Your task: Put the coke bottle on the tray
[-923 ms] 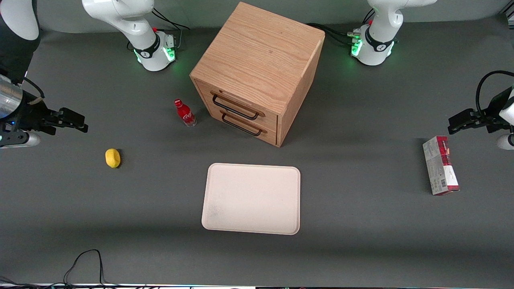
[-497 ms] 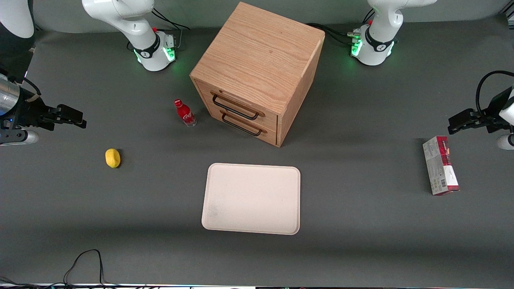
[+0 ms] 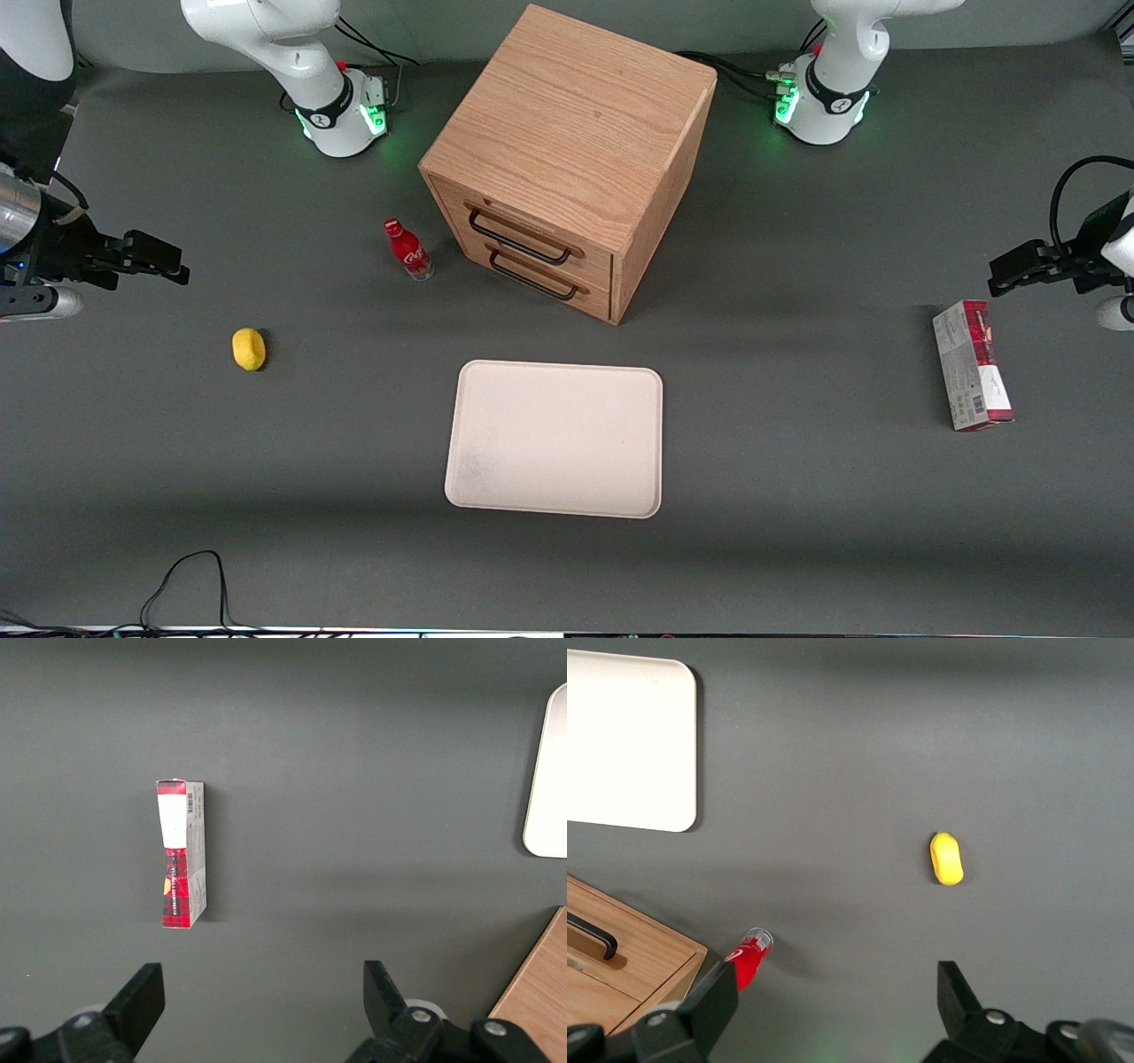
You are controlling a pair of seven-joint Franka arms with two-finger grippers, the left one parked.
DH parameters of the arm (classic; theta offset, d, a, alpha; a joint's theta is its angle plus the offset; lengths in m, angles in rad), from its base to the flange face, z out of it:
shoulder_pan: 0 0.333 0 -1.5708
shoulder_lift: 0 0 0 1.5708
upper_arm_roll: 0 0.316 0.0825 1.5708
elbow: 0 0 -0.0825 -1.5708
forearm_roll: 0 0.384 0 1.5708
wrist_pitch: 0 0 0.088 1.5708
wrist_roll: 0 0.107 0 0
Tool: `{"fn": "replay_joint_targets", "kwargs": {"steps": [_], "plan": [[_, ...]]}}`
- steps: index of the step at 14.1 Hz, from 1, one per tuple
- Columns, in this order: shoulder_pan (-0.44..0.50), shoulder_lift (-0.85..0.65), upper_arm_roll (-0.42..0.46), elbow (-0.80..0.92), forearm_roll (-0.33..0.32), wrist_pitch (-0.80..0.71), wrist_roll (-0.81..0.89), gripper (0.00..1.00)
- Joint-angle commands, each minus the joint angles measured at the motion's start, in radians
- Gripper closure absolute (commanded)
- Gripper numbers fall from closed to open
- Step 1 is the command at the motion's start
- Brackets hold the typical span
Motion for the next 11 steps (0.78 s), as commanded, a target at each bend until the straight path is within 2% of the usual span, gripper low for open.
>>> {"fn": "replay_joint_targets", "kwargs": {"steps": [1,4,7,11], "plan": [[0.018,0.041,-0.001,0.074,0.051,-0.038,0.036,0.00],[0.022,0.107,0.070,0.171,0.068,-0.084,0.147,0.00],[0.050,0.204,0.175,0.273,0.057,-0.104,0.357,0.00],[0.211,0.278,0.190,0.344,0.021,-0.103,0.597,0.00]]}}
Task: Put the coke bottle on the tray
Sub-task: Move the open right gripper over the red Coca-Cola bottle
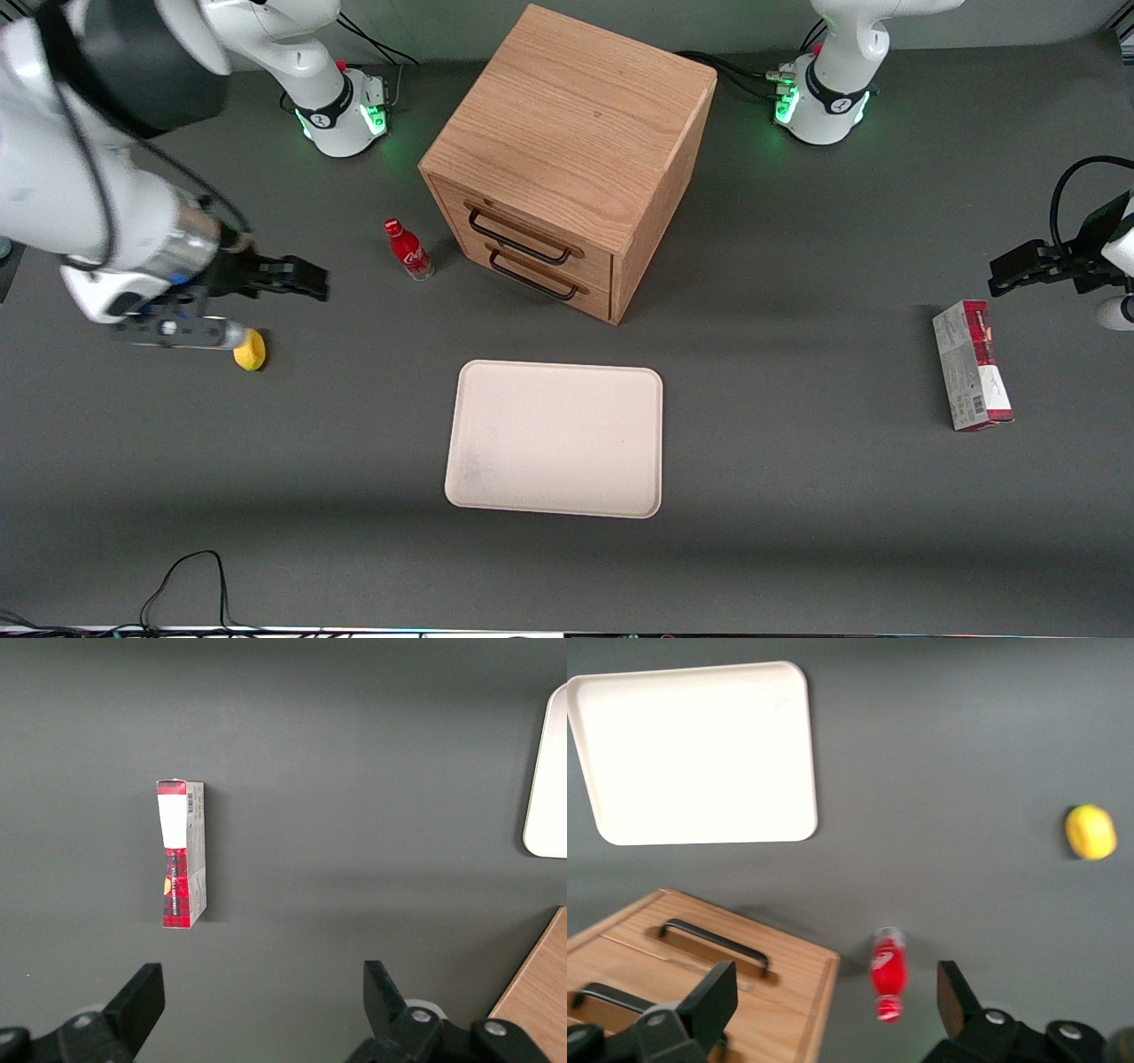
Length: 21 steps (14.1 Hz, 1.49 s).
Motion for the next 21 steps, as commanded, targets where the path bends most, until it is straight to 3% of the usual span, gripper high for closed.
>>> {"fn": "replay_joint_targets", "kwargs": {"steps": [1,7,15,21], "plan": [[0.079,0.050,-0.003,0.075,-0.029,-0.040,0.108,0.00],[0.076,-0.069,-0.013,-0.113,-0.029,-0.052,0.099,0.00],[0.115,-0.532,-0.012,-0.803,-0.021,0.243,0.097,0.00],[0.140,-0.563,-0.012,-0.977,-0.020,0.360,0.102,0.00]]}}
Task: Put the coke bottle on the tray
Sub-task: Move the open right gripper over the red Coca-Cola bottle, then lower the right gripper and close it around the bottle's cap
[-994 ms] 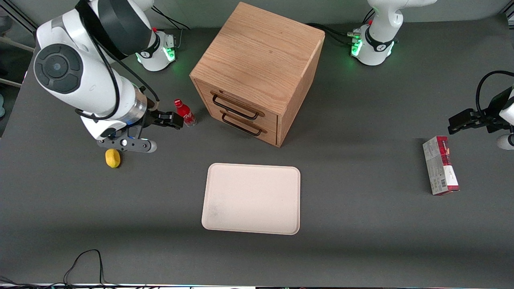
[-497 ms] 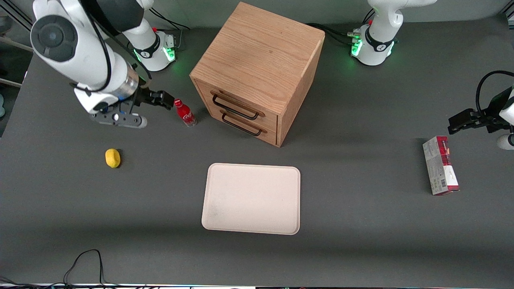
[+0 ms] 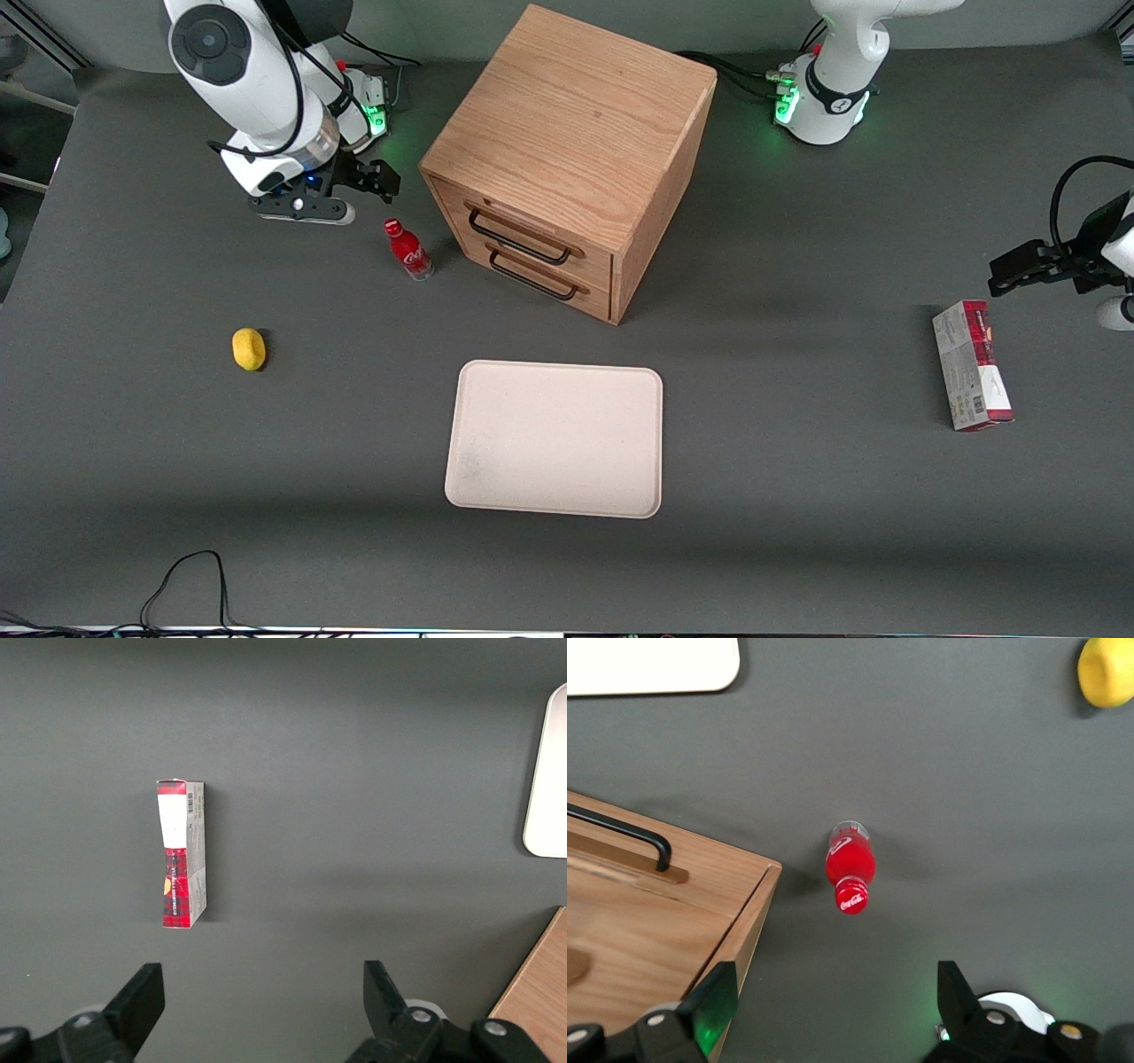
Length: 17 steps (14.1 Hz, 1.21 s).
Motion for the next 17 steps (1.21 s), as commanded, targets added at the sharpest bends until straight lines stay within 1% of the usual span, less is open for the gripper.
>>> {"fn": "replay_joint_targets", "kwargs": {"steps": [1,7,10,12,15,17], "plan": [[0.010,-0.023,-0.009,-0.076,0.000,0.068,0.008,0.00],[0.012,-0.023,-0.007,-0.197,0.000,0.188,0.007,0.00],[0.012,-0.012,-0.007,-0.258,-0.002,0.270,0.007,0.00],[0.012,-0.008,-0.006,-0.278,0.000,0.306,0.007,0.00],[0.013,0.021,-0.006,-0.330,0.000,0.405,0.008,0.00],[0.016,0.041,-0.004,-0.333,0.000,0.426,0.008,0.00]]}}
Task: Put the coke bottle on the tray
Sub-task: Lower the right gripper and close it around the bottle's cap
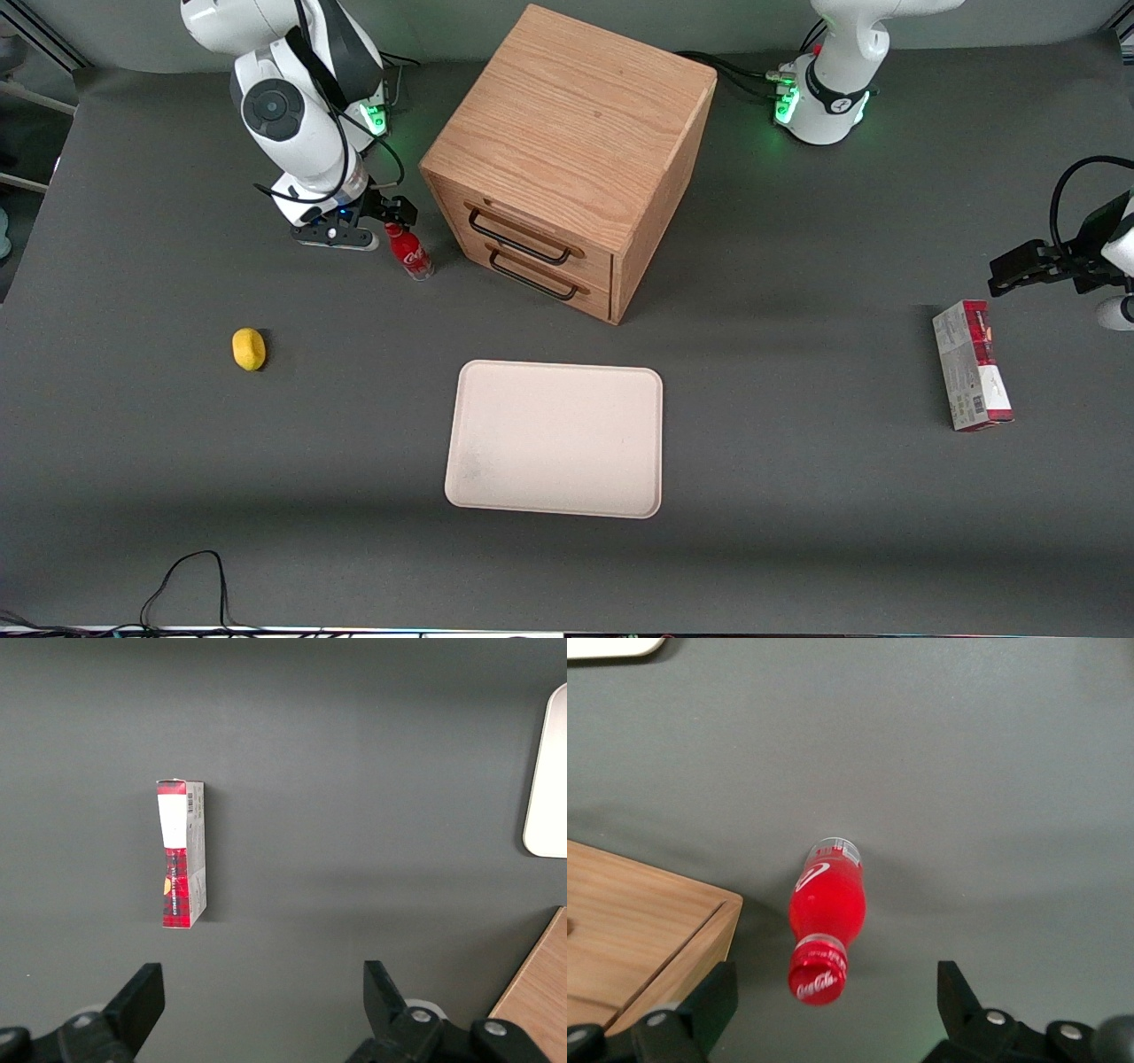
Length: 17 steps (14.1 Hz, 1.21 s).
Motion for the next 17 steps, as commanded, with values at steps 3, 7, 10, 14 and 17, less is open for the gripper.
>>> {"fn": "replay_joint_targets", "kwargs": {"steps": [3,7,10,14,17], "plan": [[0.040,0.012,-0.005,-0.051,0.001,0.071,0.021,0.00],[0.040,0.016,-0.005,-0.052,0.001,0.075,0.022,0.01],[0.040,0.015,-0.005,-0.052,0.003,0.075,0.022,1.00],[0.040,0.016,-0.005,-0.052,0.007,0.075,0.024,1.00],[0.037,0.036,-0.005,-0.025,0.006,0.053,0.010,1.00]]}}
